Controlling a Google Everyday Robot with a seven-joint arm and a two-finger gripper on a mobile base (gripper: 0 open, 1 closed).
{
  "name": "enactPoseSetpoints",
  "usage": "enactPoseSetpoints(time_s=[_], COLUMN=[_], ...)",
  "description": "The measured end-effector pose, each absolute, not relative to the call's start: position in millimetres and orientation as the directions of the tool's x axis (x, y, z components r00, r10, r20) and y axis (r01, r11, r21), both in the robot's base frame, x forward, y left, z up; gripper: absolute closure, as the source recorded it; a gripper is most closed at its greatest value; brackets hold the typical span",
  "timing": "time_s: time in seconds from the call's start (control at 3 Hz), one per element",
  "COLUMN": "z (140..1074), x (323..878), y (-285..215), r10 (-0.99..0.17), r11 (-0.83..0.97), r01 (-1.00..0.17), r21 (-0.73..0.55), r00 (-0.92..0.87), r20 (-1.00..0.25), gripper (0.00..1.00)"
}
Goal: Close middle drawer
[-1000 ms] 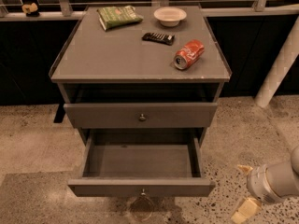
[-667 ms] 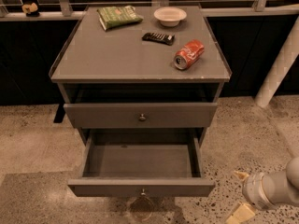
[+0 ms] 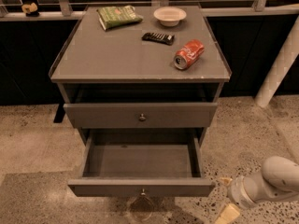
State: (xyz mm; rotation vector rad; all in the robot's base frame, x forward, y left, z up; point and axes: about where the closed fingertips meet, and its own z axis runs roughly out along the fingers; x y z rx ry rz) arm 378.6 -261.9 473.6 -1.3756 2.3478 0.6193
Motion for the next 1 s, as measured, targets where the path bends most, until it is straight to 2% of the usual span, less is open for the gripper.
enactPoseSetpoints(time_s=[0.33, 0.67, 1.0], z=[454, 447, 447], x=[368, 360, 360], y=[-247, -230, -230], r10=[-0.789, -0.835, -0.835], r11=[0.356, 0.294, 0.294], r01=[-0.883, -0.886, -0.886], r21=[0.305, 0.359, 0.359], r00=[-0.459, -0.421, -0.421], r20=[-0.408, -0.355, -0.355], gripper=[0.0, 0.0, 0.0])
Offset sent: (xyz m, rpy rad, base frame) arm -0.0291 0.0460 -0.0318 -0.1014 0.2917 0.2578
